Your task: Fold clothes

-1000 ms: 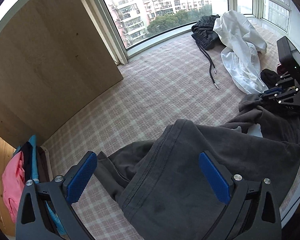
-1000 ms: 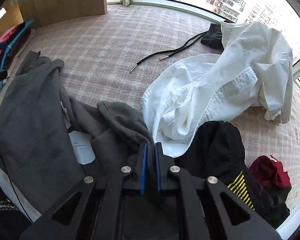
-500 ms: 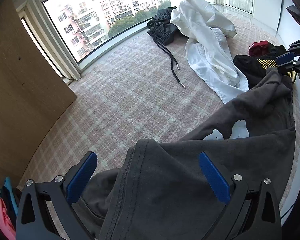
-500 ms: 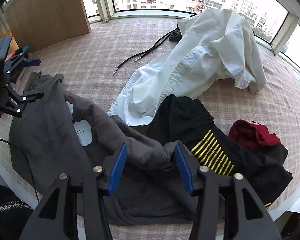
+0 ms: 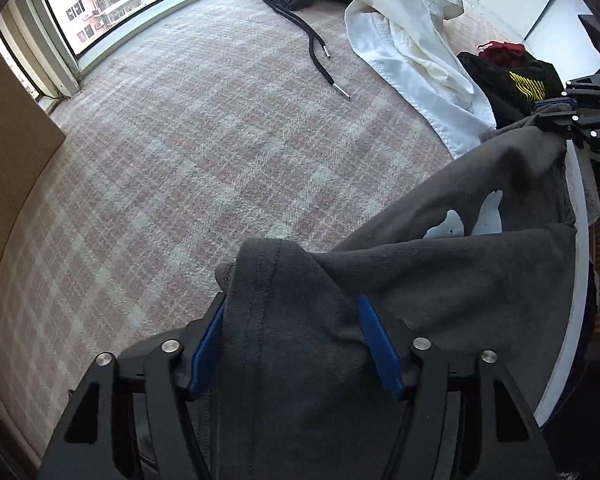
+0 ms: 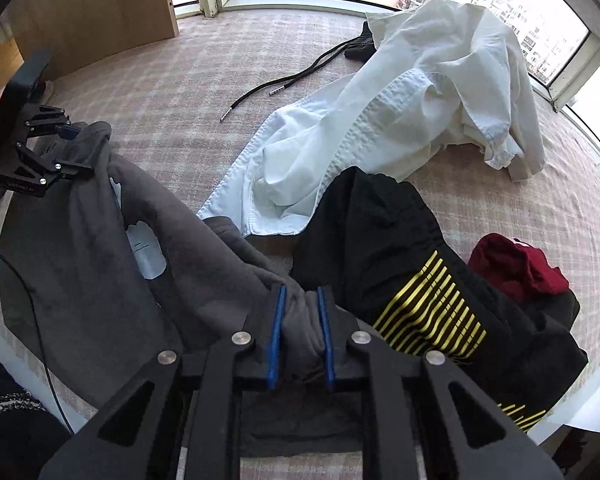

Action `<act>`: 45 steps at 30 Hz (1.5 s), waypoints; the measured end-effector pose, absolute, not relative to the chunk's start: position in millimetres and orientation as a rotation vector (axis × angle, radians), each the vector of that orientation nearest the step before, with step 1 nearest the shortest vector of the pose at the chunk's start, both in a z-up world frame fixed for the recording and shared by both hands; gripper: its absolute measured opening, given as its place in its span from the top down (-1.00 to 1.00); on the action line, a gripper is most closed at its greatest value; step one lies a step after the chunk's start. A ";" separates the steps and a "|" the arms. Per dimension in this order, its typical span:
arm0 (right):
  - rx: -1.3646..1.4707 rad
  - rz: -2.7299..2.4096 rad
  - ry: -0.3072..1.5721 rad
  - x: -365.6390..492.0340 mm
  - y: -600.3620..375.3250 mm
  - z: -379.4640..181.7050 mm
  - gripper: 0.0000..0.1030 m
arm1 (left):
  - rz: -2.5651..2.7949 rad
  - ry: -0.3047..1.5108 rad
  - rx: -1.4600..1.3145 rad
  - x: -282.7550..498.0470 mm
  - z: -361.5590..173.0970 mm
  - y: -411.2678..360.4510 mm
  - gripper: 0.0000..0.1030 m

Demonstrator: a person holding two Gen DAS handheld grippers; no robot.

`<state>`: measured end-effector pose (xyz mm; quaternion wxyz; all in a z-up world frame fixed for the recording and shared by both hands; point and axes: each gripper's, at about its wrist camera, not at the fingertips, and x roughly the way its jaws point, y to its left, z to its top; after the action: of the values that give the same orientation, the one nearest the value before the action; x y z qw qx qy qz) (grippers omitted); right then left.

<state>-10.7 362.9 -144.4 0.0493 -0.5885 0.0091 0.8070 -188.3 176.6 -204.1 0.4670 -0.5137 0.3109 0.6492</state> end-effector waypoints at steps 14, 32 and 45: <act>-2.111 2.359 0.347 94.3 300.3 -191.2 0.72 | 1.408 0.825 -1.368 -44.1 -144.5 10.2 0.37; -1.831 2.391 0.412 132.6 316.9 -156.9 0.19 | 1.340 1.076 -1.021 -135.2 -158.1 188.1 -0.38; -1.864 2.413 0.451 99.1 292.1 -171.5 0.19 | 1.119 1.140 -1.110 -159.3 -211.1 188.6 -0.38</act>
<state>99.1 292.1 -171.5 0.0296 -0.6043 0.1463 0.7826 -159.3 188.6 -211.1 0.5631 -0.4715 0.4843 0.4754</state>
